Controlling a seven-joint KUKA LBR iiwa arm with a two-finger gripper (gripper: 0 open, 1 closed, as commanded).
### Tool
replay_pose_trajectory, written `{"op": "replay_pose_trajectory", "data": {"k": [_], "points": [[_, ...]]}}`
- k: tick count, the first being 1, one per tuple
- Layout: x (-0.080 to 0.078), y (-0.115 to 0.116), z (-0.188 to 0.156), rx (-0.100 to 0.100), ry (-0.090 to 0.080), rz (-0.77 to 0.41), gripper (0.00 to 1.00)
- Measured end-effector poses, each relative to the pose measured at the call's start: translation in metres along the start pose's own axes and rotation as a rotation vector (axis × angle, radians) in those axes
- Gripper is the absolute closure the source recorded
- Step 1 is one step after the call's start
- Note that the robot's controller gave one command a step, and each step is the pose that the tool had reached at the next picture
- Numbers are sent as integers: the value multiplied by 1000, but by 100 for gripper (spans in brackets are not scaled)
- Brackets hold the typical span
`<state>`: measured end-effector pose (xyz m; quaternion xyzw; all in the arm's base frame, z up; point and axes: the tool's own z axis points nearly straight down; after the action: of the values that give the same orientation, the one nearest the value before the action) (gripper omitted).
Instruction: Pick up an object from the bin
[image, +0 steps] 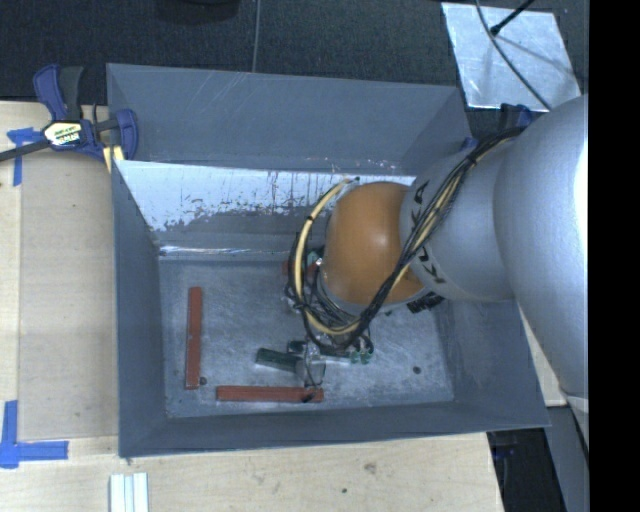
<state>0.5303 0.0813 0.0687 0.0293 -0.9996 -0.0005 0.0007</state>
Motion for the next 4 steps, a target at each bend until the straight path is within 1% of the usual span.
{"op": "replay_pose_trajectory", "data": {"k": [1,2,3,4], "points": [[-2,-16,-33,1,-8,112,0],[11,-2,-33,1,-1,166,0],[26,3,-1,0,-1,153,0],[24,3,-2,0,-5,153,0]]}}
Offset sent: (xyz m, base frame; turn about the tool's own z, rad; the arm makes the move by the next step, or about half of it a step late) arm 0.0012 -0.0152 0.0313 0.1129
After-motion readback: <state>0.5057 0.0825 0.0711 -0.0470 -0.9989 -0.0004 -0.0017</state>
